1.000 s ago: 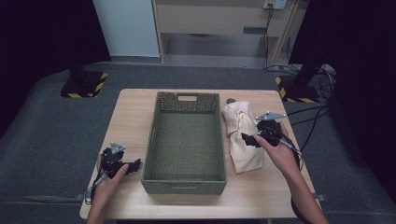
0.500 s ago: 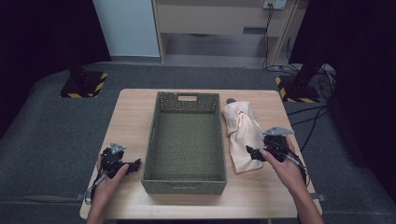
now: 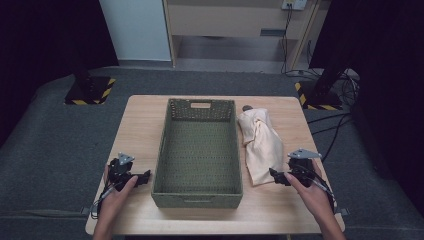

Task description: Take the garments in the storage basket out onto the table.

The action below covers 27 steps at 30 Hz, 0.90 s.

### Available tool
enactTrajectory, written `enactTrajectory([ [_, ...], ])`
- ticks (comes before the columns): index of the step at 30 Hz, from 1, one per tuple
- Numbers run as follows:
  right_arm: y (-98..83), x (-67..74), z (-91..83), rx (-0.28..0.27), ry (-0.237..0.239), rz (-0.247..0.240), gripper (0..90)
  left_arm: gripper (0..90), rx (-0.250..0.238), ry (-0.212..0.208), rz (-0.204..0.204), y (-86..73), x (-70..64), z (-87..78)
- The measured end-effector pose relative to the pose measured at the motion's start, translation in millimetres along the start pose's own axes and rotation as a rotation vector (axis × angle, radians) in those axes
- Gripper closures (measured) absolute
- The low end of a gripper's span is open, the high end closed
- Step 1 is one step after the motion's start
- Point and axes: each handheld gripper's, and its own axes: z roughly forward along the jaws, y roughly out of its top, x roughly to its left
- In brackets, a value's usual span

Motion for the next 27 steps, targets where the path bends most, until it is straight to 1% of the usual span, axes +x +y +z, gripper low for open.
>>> enactTrajectory([
  [5, -15.8, -4.0, -2.5, 0.01, -0.004, 0.026, 3.8, 0.0, 0.0, 0.0, 0.0, 0.0, 0.0, 0.0],
  [12, -34.6, -7.7, 0.7, 0.034, -0.008, 0.06, 3.8, 0.0, 0.0, 0.0, 0.0, 0.0, 0.0, 0.0],
  [16, -43.1, -8.8, 1.9, 0.042, -0.013, 0.062, 3.7, 0.0, 0.0, 0.0, 0.0, 0.0, 0.0, 0.0],
  [19, -48.2, -10.5, 2.5, 0.046, -0.014, 0.078, 3.8, 0.0, 0.0, 0.0, 0.0, 0.0, 0.0, 0.0],
  [27, -59.2, -9.5, 7.9, 0.064, -0.009, 0.085, 3.8, 0.0, 0.0, 0.0, 0.0, 0.0, 0.0, 0.0],
])
